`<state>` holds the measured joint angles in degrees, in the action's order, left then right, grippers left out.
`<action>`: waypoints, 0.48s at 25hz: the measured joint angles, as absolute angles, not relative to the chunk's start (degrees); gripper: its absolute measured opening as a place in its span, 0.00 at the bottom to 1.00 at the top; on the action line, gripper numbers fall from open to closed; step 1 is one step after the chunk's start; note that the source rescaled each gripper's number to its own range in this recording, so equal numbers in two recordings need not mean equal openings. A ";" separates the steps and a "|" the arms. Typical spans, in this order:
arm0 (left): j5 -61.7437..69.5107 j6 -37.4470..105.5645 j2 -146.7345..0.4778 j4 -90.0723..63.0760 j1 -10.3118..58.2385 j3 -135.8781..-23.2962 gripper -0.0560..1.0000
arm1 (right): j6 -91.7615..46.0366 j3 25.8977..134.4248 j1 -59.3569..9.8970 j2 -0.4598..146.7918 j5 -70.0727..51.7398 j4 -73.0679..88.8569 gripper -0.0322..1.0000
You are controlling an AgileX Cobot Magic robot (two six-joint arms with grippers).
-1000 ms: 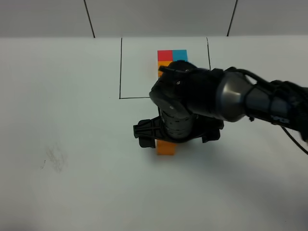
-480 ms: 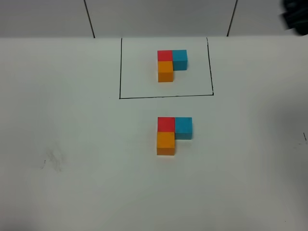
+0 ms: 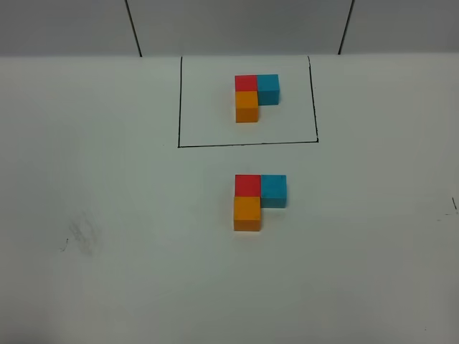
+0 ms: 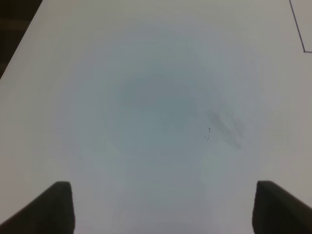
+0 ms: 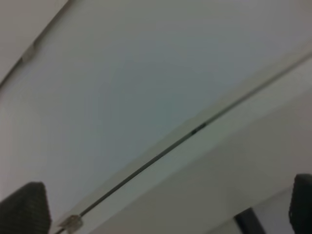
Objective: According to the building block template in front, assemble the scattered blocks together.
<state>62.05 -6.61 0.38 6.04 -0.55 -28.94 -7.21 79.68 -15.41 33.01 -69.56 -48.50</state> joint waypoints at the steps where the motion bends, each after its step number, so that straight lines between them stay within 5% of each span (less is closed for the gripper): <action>1: 62.05 -6.61 0.38 6.04 -0.55 -28.94 0.69 | -7.21 79.59 -15.27 30.00 -69.60 -43.52 1.00; 6: 62.05 -6.61 0.38 6.04 -0.55 -28.94 0.69 | -9.75 71.41 -14.22 16.22 -69.97 -20.23 1.00; 12: 62.05 -6.61 0.38 6.04 -0.55 -28.94 0.69 | -10.18 53.13 -6.79 6.52 -68.86 -12.68 1.00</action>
